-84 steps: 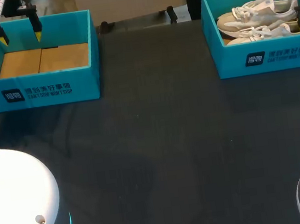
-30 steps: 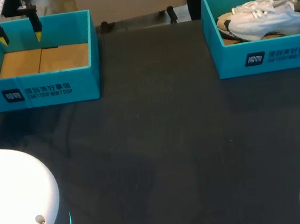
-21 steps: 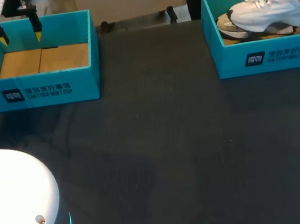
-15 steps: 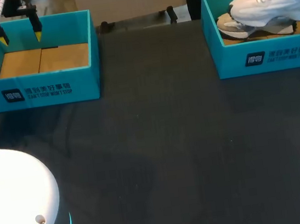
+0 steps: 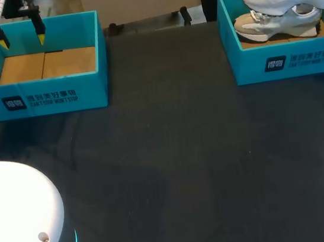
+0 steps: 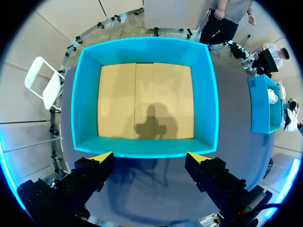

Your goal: Take the shoe out of the shoebox, open the shoe tongue, remove and reinsert the insole, then place the shoe into the shoebox

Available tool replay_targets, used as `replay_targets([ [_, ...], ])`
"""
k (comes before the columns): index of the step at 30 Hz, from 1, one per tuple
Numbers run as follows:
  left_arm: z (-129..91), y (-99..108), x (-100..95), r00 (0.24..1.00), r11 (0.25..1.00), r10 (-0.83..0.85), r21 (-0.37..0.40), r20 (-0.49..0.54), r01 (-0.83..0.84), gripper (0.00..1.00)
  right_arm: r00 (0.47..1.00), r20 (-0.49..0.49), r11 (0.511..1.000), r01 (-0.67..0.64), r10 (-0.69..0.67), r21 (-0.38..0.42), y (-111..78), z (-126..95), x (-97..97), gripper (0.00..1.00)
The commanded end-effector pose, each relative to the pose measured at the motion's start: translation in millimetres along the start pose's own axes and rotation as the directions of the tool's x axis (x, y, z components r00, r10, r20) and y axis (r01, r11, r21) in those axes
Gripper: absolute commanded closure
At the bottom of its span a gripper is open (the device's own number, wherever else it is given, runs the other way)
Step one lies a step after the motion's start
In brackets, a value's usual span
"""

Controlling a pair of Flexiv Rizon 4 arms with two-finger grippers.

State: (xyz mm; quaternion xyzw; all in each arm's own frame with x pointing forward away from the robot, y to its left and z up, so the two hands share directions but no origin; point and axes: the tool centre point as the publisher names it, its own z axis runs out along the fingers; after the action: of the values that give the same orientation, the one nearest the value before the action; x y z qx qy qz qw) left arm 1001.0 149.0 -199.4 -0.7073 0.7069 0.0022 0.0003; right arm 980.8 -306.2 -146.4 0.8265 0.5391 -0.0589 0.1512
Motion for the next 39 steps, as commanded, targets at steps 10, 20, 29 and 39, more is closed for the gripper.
replay_targets([
  [10, 1, 1, -0.3, 1.0, 1.0, 0.0, 0.001, -0.002, 0.0, 0.0, 1.0, -0.002, 0.996, 0.017, -0.018, -0.093, -92.5, -54, 24.6, 1.0],
  [20, 1, 1, -0.3, 1.0, 1.0, 0.0, 0.001, -0.002, 0.0, 0.0, 1.0, -0.002, 0.996, 0.017, -0.018, -0.093, -92.5, -54, 24.6, 1.0],
  [29, 1, 1, -0.3, 1.0, 1.0, 0.0, 0.001, -0.002, 0.0, 0.0, 0.995, -0.022, 0.991, 0.097, -0.1, -0.095, -142.1, -57, 65.6, 1.0],
  [39, 1, 1, -0.3, 1.0, 1.0, 0.0, 0.001, -0.002, 0.0, 0.0, 0.996, 0.006, 0.989, 0.087, -0.087, -0.117, -222.4, -65, 93.3, 1.0],
])
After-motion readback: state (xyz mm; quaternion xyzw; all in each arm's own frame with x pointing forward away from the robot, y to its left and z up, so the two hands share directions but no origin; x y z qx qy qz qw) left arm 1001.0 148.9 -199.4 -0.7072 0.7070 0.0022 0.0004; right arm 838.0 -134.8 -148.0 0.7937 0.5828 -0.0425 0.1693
